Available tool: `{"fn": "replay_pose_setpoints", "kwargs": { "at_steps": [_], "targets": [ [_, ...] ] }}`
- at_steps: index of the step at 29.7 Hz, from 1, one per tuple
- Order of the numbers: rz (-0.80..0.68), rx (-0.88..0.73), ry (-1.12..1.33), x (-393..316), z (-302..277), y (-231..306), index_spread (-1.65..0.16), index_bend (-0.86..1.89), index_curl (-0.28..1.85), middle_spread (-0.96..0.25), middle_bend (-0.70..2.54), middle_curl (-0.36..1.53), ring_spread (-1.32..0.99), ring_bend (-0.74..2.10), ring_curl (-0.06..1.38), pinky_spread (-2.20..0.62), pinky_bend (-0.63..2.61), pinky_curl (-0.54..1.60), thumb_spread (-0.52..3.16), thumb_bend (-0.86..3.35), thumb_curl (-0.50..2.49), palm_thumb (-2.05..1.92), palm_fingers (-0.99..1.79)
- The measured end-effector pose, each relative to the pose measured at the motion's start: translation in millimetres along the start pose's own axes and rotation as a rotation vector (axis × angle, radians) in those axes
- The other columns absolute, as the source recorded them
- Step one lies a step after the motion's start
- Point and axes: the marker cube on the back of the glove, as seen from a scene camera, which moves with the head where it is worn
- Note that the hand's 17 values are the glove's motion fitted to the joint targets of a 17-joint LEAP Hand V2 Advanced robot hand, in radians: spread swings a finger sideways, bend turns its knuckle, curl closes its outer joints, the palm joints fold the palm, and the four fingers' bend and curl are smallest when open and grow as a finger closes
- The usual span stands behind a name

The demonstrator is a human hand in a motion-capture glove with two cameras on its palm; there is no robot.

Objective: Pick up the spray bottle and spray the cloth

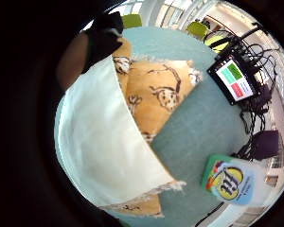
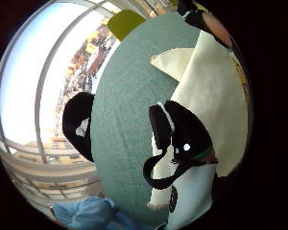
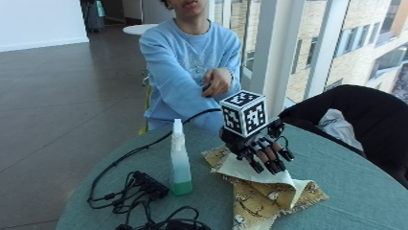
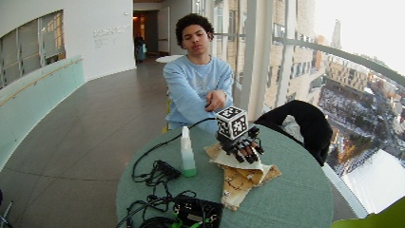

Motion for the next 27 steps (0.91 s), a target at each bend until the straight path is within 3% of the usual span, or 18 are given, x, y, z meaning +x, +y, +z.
{"fn": "replay_pose_setpoints", "kwargs": {
  "at_steps": [11,27],
  "targets": [
    [-0.013,-0.005,0.042,5,-9,1,-0.34,0.16,0.19,-0.05,0.38,0.21,-0.01,0.32,0.19,0.18,0.27,0.18,0.91,0.30,0.15,0.53,0.60],
    [-0.014,-0.025,0.040,17,-22,14,-0.40,0.14,0.24,-0.06,0.34,0.29,-0.01,0.28,0.23,0.21,0.24,0.25,1.14,0.21,0.21,0.56,0.53]
  ]
}}
